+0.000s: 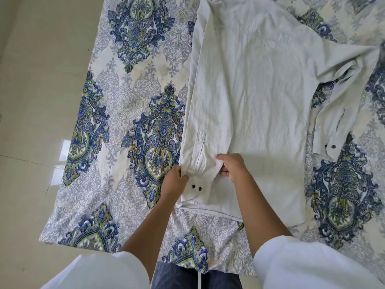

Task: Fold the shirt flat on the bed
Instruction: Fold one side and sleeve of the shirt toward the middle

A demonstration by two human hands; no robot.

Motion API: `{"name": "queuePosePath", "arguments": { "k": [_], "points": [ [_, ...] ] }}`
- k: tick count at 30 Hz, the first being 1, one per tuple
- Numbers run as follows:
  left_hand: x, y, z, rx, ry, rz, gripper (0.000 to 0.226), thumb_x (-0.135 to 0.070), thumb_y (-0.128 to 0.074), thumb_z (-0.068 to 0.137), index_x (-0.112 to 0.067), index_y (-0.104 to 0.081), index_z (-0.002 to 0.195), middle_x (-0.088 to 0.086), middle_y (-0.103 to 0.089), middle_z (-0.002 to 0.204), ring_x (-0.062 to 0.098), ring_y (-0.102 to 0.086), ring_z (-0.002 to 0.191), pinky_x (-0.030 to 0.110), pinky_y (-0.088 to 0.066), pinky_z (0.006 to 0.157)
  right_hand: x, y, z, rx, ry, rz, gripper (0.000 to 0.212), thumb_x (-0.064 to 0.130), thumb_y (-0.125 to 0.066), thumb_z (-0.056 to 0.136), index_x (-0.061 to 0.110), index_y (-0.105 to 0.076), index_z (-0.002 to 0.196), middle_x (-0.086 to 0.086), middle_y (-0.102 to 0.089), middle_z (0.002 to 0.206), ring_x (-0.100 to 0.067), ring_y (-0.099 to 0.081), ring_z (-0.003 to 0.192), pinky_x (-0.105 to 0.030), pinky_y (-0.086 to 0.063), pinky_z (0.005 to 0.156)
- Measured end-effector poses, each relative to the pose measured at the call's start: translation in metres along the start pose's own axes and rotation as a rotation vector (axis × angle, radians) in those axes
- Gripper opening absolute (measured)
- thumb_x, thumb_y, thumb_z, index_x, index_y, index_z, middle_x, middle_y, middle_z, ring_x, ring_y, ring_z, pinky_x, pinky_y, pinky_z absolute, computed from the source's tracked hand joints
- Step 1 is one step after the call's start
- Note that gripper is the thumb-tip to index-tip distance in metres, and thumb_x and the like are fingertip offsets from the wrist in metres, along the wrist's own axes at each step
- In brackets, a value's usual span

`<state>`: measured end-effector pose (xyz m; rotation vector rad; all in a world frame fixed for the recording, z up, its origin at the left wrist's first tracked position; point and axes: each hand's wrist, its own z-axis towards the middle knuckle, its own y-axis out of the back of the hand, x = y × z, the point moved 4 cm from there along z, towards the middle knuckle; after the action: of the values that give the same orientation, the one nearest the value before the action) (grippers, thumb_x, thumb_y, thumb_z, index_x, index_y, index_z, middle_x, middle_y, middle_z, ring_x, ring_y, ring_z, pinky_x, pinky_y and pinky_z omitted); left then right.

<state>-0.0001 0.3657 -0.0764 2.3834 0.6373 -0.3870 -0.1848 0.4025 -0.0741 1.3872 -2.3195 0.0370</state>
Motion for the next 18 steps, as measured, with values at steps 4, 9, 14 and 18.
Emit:
{"name": "queuePosePath", "arguments": {
  "k": [4, 9, 14, 18],
  "points": [
    [-0.016, 0.007, 0.001, -0.142, -0.080, 0.202, 0.026, -0.018, -0.057, 0.087, -0.005, -0.046, 0.106, 0.007, -0.054, 0.094, 0.024, -0.054, 0.085, 0.034, -0.046, 0.067, 0.037, 0.003, 0.007, -0.048, 0.116, 0.137, 0.011, 0.017, -0.063, 0.087, 0.008, -0.057, 0.088, -0.007, -0.063, 0.094, -0.022, -0.061, 0.084, -0.028, -0.050, 0.070],
    [-0.062, 0.010, 0.017, -0.357, -0.428, 0.489, 0.044, -0.012, -0.050, 0.083, -0.006, -0.043, 0.125, 0.010, -0.043, 0.130, 0.026, -0.042, 0.116, 0.037, -0.038, 0.096, 0.072, 0.007, 0.030, -0.023, 0.110, 0.137, 0.046, 0.018, -0.065, 0.085, 0.000, -0.052, 0.126, -0.013, -0.053, 0.134, -0.028, -0.052, 0.121, -0.036, -0.041, 0.101],
    [-0.092, 0.011, 0.051, -0.276, -0.619, 0.815, 0.042, -0.010, -0.038, 0.086, -0.009, -0.044, 0.128, 0.011, -0.033, 0.144, 0.030, -0.029, 0.131, 0.042, -0.027, 0.104, 0.093, 0.015, 0.051, -0.040, 0.059, 0.237, 0.024, 0.002, -0.066, 0.081, -0.001, -0.062, 0.105, -0.015, -0.063, 0.111, -0.027, -0.064, 0.094, -0.038, -0.053, 0.086],
    [-0.111, 0.029, 0.073, -0.345, -0.507, 0.695, 0.035, -0.014, -0.037, 0.089, -0.005, -0.047, 0.121, 0.011, -0.041, 0.130, 0.029, -0.038, 0.117, 0.040, -0.033, 0.096, 0.115, 0.030, 0.065, -0.175, 0.163, 0.159, 0.022, -0.005, -0.061, 0.078, -0.003, -0.065, 0.100, -0.013, -0.061, 0.078, -0.022, -0.055, 0.061, -0.036, -0.050, 0.068]
  ]
}}
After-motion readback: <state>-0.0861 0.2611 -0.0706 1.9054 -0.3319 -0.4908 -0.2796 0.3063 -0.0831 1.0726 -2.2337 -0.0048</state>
